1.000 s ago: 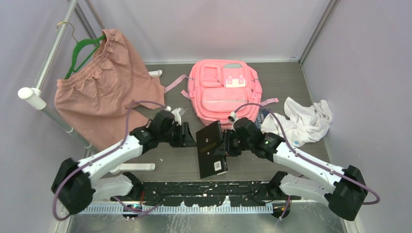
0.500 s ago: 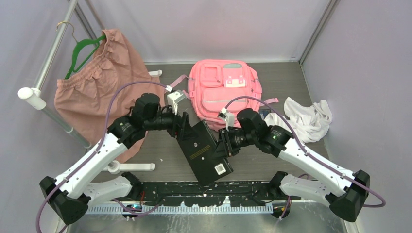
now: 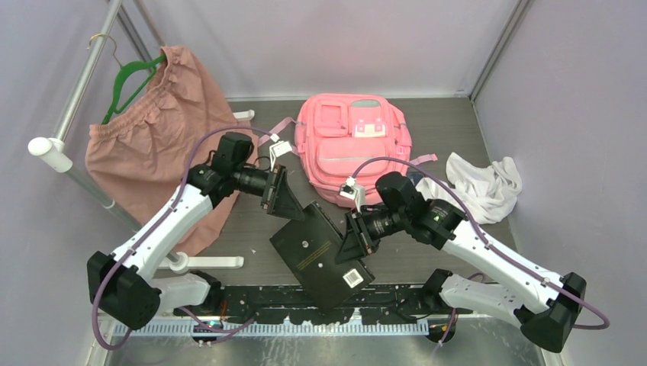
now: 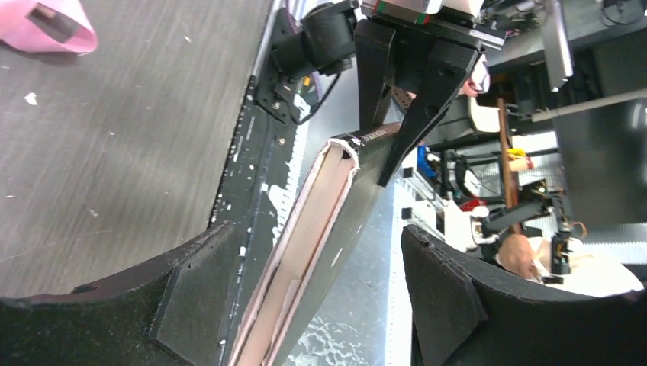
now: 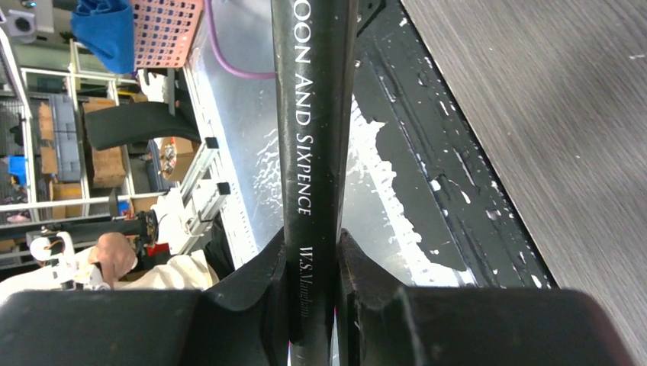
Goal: Pack the student bag
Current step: Pick up the book from the center of the board.
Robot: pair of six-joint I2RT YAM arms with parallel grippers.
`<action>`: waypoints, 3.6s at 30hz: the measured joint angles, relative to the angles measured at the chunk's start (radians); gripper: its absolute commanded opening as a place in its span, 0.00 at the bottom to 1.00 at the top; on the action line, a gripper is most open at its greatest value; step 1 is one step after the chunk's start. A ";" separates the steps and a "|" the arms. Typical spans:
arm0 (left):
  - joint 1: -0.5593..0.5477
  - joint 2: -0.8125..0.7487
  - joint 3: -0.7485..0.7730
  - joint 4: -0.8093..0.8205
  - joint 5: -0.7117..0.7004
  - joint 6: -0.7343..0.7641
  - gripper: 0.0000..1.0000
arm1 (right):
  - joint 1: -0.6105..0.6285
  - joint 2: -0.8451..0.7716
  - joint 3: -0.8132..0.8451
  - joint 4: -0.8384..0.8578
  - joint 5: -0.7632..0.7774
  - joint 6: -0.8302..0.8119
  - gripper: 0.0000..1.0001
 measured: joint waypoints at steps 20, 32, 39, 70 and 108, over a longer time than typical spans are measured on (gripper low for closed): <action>-0.040 0.008 -0.105 0.288 0.227 -0.166 0.00 | 0.005 0.016 -0.004 0.069 -0.092 0.004 0.52; 0.014 -0.029 -0.118 0.483 0.133 -0.339 0.00 | -0.003 -0.120 -0.022 0.095 0.076 0.028 1.00; 0.047 -0.029 -0.132 0.616 0.154 -0.465 0.00 | -0.008 -0.265 -0.218 0.303 0.186 0.180 0.98; 0.198 -0.019 -0.184 0.674 0.024 -0.565 0.63 | 0.001 -0.320 -0.385 0.727 0.538 0.478 0.01; 0.111 -0.016 0.264 -0.108 -0.475 -0.742 1.00 | 0.509 0.090 0.063 0.255 1.392 -0.414 0.01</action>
